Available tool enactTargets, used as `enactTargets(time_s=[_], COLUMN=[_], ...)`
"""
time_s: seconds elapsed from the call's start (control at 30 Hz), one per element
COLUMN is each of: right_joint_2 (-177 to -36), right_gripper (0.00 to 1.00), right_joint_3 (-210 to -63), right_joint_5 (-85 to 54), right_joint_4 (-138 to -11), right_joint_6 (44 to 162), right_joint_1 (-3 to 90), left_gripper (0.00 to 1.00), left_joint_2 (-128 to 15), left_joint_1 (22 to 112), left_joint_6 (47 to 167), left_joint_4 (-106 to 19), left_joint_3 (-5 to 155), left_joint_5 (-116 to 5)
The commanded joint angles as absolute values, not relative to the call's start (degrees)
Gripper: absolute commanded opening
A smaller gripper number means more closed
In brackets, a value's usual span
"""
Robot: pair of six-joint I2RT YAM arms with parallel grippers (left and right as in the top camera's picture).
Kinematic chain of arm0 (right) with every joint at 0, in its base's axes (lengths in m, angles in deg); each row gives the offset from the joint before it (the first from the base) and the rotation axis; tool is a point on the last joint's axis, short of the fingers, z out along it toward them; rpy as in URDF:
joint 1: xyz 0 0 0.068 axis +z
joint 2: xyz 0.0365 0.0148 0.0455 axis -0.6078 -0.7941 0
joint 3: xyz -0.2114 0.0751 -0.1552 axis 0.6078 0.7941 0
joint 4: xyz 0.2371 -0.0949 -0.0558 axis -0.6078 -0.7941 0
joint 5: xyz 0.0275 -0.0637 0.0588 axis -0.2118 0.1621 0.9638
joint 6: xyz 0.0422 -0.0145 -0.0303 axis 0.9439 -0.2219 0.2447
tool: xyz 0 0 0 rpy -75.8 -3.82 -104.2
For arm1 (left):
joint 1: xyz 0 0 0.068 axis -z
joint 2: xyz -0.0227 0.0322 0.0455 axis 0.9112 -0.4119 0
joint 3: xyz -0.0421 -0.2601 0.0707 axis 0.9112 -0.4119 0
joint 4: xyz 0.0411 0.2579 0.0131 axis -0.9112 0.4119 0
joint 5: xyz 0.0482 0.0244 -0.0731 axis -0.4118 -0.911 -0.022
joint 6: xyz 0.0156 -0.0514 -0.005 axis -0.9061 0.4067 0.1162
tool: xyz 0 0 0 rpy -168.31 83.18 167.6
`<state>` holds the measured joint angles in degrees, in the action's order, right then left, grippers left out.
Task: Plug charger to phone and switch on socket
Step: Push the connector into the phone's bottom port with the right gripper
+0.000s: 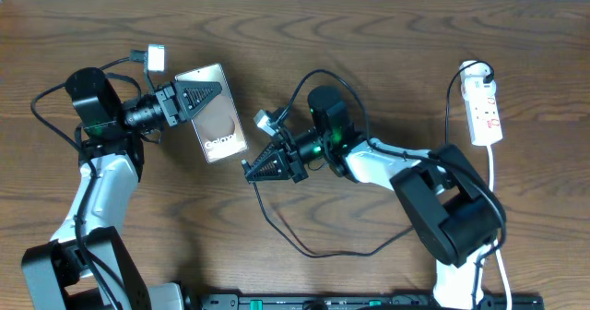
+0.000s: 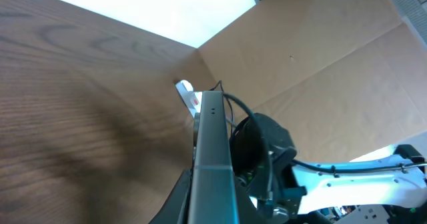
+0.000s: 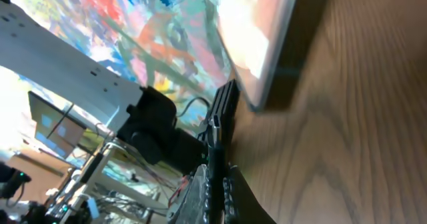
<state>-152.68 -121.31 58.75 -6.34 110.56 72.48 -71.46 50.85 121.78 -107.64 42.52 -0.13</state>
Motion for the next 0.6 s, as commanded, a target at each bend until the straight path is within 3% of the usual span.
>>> enactTargets(time_s=[0.0, 0.57], right_joint_2=[-154.3, -154.3], right_gripper=[0.01, 0.01], right_joint_3=[-121.4, -121.5], right_joint_5=[61.2, 61.4], right_joint_4=[-4.8, -0.9], right_joint_6=[113.1, 113.9], right_joint_1=[72.3, 72.4], left_gripper=[0.08, 0.07], left_joint_2=[-71.3, -71.3], left_joint_1=[50.9, 52.2], left_joint_6=[121.0, 121.0], left_joint_4=[-108.1, -108.0], left_joint_3=[42.3, 42.3], left_joint_5=[0.2, 0.2])
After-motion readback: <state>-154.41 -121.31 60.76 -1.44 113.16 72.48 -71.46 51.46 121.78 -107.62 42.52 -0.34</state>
